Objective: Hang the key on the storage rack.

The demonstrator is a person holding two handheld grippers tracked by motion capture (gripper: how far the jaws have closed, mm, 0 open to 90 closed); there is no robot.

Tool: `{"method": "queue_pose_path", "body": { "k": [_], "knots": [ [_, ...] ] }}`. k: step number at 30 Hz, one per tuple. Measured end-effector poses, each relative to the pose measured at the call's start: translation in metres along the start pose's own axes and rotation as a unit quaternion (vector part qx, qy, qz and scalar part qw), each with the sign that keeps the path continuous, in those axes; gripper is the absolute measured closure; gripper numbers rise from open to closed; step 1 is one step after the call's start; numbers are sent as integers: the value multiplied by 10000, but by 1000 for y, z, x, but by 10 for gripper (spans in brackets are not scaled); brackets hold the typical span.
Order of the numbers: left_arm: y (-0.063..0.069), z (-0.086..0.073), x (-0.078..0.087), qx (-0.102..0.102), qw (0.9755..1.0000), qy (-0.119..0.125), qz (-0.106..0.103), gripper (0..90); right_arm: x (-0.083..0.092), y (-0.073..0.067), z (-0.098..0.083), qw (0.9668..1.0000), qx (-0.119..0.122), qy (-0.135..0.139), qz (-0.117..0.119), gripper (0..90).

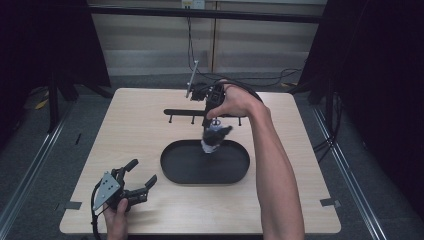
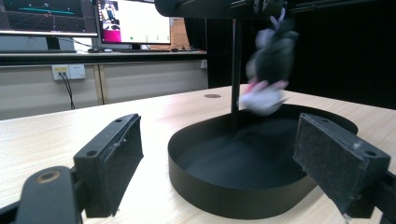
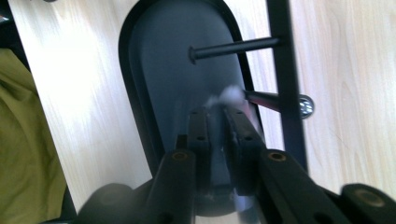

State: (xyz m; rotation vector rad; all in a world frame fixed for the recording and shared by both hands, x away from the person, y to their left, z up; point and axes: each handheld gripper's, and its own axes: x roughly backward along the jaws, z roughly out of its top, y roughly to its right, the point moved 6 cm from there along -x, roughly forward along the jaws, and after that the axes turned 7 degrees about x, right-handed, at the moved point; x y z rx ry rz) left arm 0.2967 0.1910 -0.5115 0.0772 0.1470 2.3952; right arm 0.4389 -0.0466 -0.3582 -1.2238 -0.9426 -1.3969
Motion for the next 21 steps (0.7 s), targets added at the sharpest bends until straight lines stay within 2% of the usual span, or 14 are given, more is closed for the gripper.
{"method": "queue_pose_path", "body": {
  "k": [3,6,8,13,16,18,21],
  "knots": [
    [0,0,0,-1,10000,-2,0,152,0,-4,0,10000,33,70,5,781],
    [0,0,0,1,10000,-3,1,152,1,-7,0,9996,43,293,-9,756],
    [0,0,0,13,10000,5,3,152,1,-10,0,9991,-60,406,-46,743],
    [0,0,0,-26,10000,-21,-1,152,-1,-18,-1,9987,-8,500,-129,723],
    [0,0,0,-29,10000,-19,-2,152,1,-21,-3,9972,-41,694,-257,708],
    [0,0,0,-27,10000,-17,-3,152,2,-25,-5,9963,-51,830,-193,704],
    [0,0,0,-28,10000,-16,-2,152,4,-29,-8,9948,-107,982,-254,673]
  ]
}}
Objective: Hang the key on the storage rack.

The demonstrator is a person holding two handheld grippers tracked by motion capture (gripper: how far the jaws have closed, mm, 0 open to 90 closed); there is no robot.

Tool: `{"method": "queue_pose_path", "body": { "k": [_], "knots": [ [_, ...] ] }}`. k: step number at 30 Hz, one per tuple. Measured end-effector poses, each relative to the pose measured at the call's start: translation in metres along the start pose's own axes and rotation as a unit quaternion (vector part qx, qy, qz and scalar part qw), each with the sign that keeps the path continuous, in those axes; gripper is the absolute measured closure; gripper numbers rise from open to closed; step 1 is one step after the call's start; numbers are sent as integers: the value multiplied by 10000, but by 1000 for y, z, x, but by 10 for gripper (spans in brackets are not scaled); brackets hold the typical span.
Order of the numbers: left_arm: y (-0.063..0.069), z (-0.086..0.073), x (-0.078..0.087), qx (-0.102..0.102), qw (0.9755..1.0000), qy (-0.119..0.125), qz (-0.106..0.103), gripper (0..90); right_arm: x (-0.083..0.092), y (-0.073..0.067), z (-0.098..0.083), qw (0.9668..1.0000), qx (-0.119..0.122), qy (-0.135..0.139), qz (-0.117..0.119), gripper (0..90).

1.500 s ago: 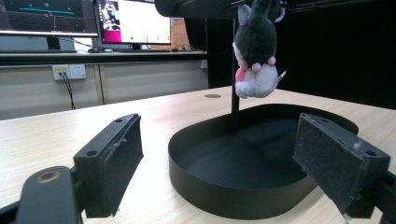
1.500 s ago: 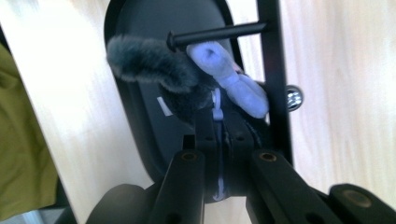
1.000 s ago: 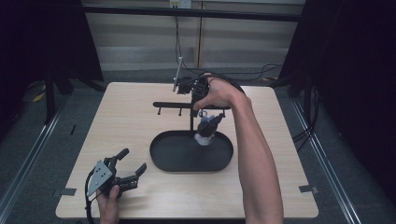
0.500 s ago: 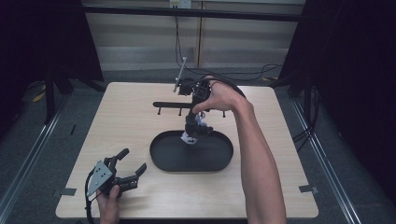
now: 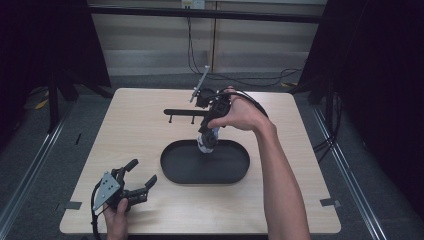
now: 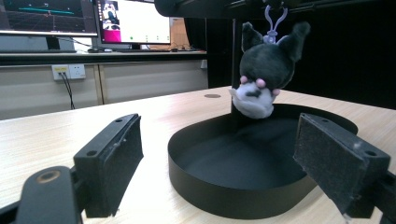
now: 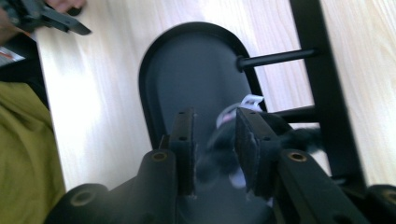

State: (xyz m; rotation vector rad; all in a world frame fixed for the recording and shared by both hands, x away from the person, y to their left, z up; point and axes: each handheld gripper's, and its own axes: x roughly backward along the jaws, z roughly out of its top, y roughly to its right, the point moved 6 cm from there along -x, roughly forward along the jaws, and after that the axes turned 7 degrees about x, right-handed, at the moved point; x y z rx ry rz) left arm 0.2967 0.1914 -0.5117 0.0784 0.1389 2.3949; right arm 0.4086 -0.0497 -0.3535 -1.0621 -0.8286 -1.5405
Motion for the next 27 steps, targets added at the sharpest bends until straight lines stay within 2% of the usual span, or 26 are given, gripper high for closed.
{"method": "queue_pose_path", "body": {
  "k": [3,6,11,15,17,19,22,25,27],
  "knots": [
    [0,0,0,-1,10000,1,0,152,2,-8,-3,9997,-92,181,-113,652],
    [0,0,0,-3,10000,-3,-1,152,2,-15,-10,9987,-73,425,-269,622],
    [0,0,0,-9,10000,-20,-5,152,0,-29,-20,9971,-37,724,-252,565],
    [0,0,0,-5,10000,-18,-4,152,-2,-34,-26,9953,-121,882,-381,521],
    [0,0,0,-5,10000,-17,-4,152,-5,-36,-28,9933,-155,1030,-499,504],
    [0,0,0,-5,10000,-13,-7,152,-6,-43,-29,9916,-145,1178,-515,467],
    [0,0,0,-6,10000,-19,-4,152,-6,-52,-32,9857,-186,1595,-508,433],
    [0,0,0,-4,10000,-15,-6,152,-10,-59,-39,9794,-314,1895,-627,400],
    [0,0,0,-6,10000,-20,-3,152,-13,-63,-43,9765,-339,2027,-654,386]
  ]
}}
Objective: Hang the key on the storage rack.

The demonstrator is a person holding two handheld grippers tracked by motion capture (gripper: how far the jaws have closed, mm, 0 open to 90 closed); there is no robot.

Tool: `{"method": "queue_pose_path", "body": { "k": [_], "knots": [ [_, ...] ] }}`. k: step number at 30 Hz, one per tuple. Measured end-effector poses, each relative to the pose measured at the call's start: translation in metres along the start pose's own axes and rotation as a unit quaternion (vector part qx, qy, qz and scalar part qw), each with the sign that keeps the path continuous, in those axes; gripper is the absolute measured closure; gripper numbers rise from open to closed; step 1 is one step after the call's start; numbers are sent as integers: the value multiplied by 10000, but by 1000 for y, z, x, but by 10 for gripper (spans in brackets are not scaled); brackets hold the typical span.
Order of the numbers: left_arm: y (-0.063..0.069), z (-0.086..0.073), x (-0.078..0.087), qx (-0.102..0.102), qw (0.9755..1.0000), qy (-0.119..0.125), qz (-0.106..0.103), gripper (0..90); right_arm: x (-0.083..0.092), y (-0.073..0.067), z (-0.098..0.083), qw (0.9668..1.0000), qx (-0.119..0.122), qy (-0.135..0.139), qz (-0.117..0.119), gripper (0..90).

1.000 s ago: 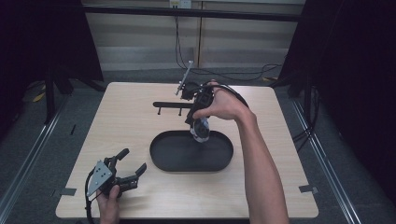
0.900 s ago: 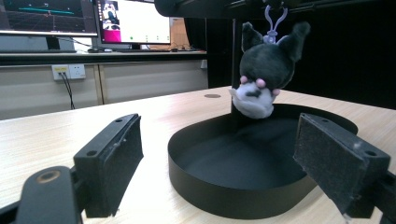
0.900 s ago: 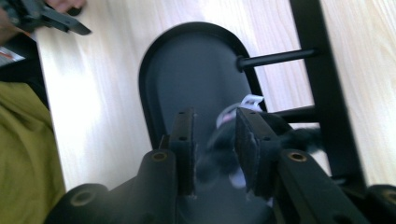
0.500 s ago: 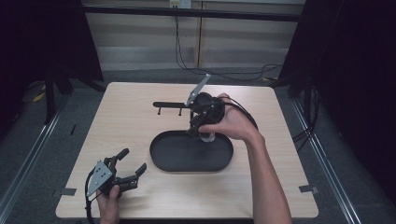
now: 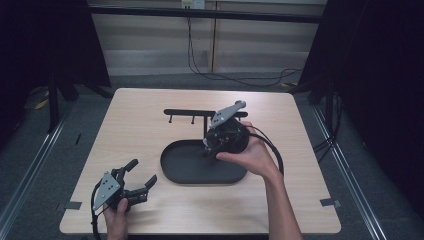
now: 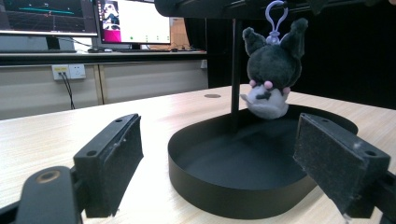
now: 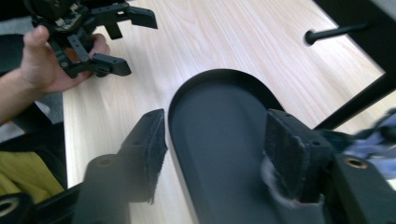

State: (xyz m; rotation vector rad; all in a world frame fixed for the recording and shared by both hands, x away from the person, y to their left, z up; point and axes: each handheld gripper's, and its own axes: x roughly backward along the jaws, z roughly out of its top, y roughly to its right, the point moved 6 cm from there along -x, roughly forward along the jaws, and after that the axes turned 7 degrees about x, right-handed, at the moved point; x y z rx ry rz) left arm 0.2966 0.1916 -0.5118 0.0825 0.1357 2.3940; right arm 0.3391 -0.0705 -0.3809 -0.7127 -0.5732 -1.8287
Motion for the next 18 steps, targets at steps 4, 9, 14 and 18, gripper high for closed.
{"method": "queue_pose_path", "body": {
  "k": [4,9,14,18],
  "knots": [
    [0,0,0,1,10000,3,-3,152,-4,-6,-14,9999,-91,46,-122,365],
    [0,0,0,2,10000,0,0,152,-7,-12,-31,9989,-286,254,-272,337],
    [0,0,0,1,10000,1,0,152,-6,-15,-54,9940,-634,687,-566,291],
    [0,0,0,0,10000,6,0,152,-8,-18,-75,9884,-890,961,-771,202]
  ]
}}
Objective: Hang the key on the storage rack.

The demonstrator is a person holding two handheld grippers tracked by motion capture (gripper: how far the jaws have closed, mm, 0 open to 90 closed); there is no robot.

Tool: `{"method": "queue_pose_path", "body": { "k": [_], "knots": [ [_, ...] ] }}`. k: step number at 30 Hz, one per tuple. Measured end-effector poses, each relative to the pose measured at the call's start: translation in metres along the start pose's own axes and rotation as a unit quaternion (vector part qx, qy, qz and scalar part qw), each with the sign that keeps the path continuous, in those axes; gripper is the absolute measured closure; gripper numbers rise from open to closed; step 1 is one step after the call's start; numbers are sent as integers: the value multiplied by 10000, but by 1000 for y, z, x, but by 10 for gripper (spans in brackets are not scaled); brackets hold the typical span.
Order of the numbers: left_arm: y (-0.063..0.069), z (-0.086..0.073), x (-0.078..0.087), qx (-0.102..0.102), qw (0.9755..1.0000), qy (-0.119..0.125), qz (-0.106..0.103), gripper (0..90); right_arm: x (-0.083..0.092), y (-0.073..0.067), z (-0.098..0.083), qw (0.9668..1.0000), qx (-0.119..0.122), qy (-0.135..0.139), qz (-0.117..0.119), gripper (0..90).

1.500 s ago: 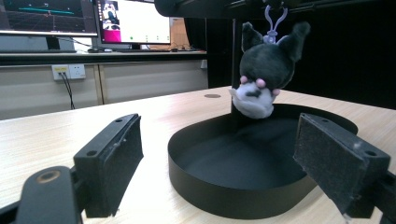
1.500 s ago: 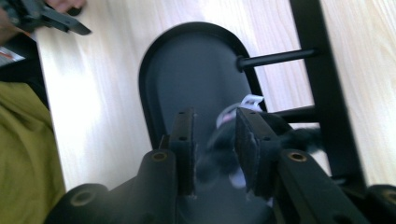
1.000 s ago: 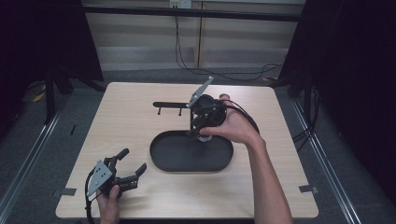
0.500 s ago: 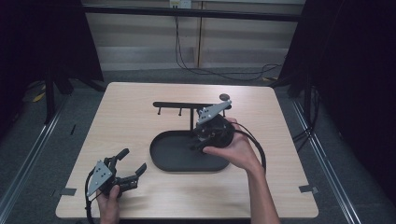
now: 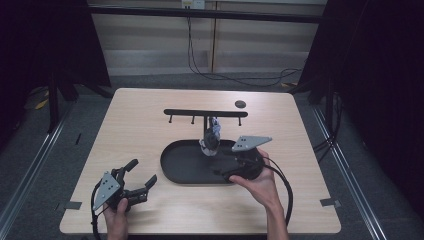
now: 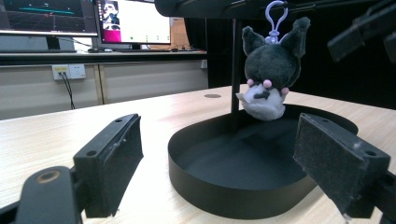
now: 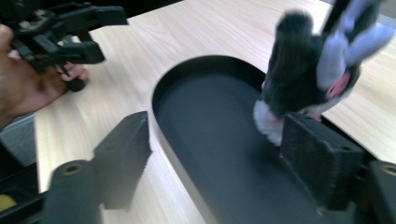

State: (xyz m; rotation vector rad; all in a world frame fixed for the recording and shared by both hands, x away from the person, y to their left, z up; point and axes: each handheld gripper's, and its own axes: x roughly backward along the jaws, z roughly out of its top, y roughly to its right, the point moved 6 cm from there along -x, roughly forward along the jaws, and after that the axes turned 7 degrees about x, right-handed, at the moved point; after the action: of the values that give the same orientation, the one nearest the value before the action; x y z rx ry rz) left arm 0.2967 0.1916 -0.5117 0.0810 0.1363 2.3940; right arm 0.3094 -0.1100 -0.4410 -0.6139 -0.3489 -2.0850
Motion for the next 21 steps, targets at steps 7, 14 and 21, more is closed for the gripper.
{"method": "queue_pose_path", "body": {
  "k": [7,14,21],
  "knots": [
    [0,0,0,-11,10000,-3,15,152,1,6,-39,9990,-326,44,-303,135],
    [0,0,0,-7,10000,-1,13,152,7,10,-73,9879,-627,731,-1213,137],
    [0,0,0,-2,10000,-4,8,152,3,6,-94,9658,-494,1363,-2148,142]
  ]
}}
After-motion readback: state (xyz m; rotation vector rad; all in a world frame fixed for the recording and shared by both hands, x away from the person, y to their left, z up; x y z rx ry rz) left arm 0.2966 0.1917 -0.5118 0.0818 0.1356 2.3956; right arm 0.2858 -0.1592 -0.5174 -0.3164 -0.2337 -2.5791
